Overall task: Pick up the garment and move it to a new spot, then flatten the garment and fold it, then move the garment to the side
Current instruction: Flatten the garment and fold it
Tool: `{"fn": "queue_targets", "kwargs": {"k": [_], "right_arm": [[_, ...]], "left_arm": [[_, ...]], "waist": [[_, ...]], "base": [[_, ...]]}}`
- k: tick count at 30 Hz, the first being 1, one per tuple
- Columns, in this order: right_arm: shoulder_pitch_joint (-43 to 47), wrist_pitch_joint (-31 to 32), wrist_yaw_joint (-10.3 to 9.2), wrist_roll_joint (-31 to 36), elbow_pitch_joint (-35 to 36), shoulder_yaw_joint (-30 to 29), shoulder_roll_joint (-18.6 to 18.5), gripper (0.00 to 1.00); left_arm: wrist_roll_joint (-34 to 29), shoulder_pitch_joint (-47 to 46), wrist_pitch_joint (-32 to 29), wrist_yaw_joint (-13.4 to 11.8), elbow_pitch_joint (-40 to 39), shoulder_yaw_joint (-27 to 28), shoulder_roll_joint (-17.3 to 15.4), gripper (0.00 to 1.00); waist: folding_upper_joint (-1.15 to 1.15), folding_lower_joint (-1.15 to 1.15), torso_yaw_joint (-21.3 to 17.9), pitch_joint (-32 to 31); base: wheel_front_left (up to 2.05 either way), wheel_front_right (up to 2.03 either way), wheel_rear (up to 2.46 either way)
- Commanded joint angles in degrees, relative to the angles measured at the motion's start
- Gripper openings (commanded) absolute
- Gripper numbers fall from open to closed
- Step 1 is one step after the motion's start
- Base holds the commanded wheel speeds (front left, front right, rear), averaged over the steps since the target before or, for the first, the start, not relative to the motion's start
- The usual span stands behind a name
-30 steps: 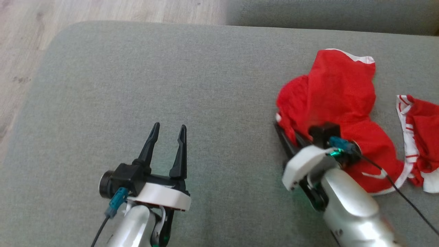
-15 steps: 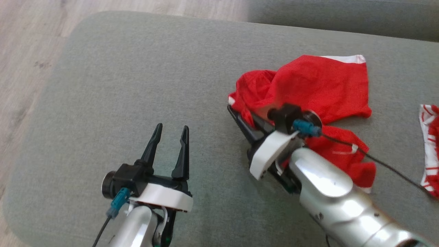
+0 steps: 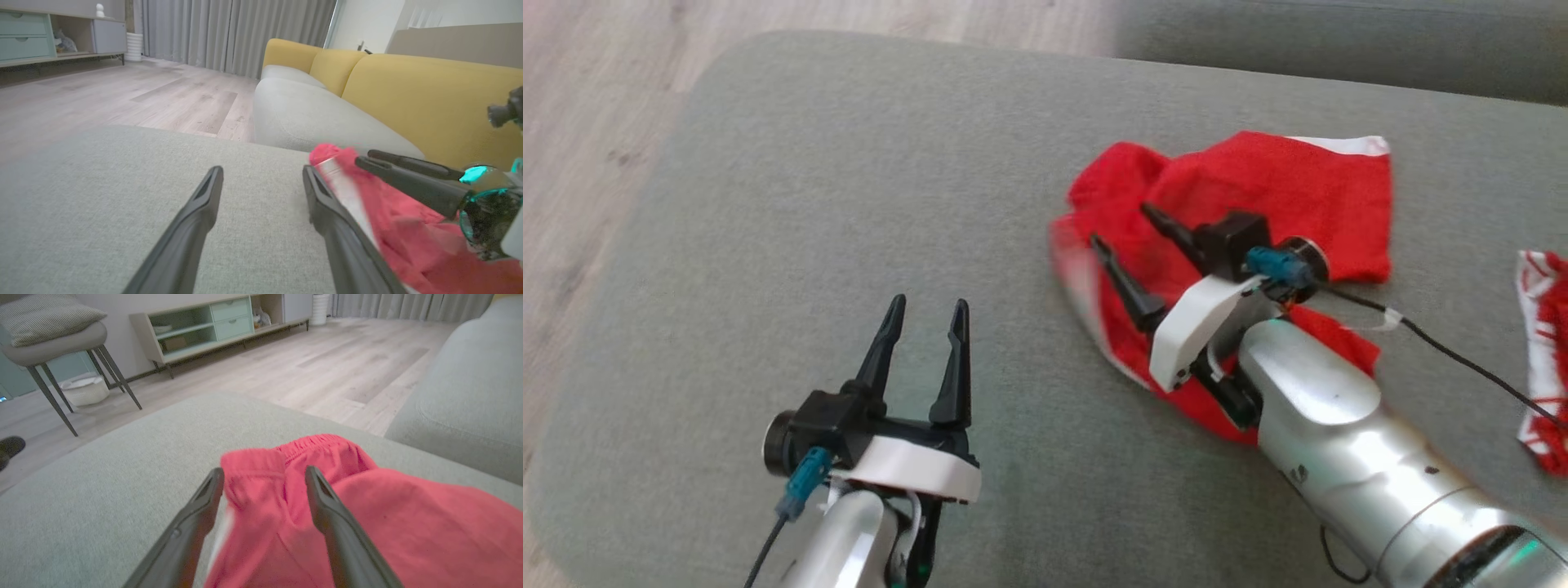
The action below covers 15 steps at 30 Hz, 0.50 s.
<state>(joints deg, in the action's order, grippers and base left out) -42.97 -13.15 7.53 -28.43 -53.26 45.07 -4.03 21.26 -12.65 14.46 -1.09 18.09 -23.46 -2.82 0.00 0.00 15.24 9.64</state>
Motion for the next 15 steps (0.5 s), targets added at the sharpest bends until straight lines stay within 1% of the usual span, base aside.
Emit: {"fn": "queue_targets", "kwargs": {"k": [1, 4, 6, 8, 12, 15], "right_arm": [[-0.96, -0.63, -0.04, -0.17, 1.28, 1.3, 1.15, 1.0], [-0.05, -0.56, -0.04, -0.6, 1.86, 2.47, 1.15, 1.0], [0.91, -0.71, -0.04, -0.96, 2.39, 2.19, 1.15, 1.0], [1.97, -1.12, -0.04, -0.86, 3.01, 0.67, 1.15, 1.0], [5.35, -1.73, -0.04, 0.91, 3.94, -6.47, 0.38, 1.0], [10.08, -1.81, -0.04, 3.64, 7.62, -14.39, -0.79, 1.0]], "left_arm": [[-0.06, -1.51, 0.54, -0.07, -1.69, 2.31, -0.06, 1.0], [-0.46, -1.33, 0.54, 0.16, -1.45, 2.68, -0.06, 1.0], [-0.7, -1.21, 0.54, 0.21, -1.49, 3.02, -0.06, 1.0], [-0.95, -0.96, 0.54, 0.24, -1.51, 3.46, -0.06, 1.0], [-1.17, -0.12, 0.54, 0.28, -1.66, 3.86, -0.06, 1.0], [-1.18, 0.74, 0.54, 0.11, -1.96, 4.0, -0.06, 1.0]], "waist": [[0.0, 0.0, -1.52, -0.63], [0.0, 0.0, -3.41, -1.84], [0.0, 0.0, -4.75, -2.76], [0.0, 0.0, -6.07, -3.67], [0.0, 0.0, -7.97, -5.42], [0.0, 0.0, -8.87, -6.23]], "base": [[0.0, 0.0, 0.0], [0.0, 0.0, 0.0], [0.0, 0.0, 0.0], [0.0, 0.0, 0.0], [0.0, 0.0, 0.0], [0.0, 0.0, 0.0]]}}
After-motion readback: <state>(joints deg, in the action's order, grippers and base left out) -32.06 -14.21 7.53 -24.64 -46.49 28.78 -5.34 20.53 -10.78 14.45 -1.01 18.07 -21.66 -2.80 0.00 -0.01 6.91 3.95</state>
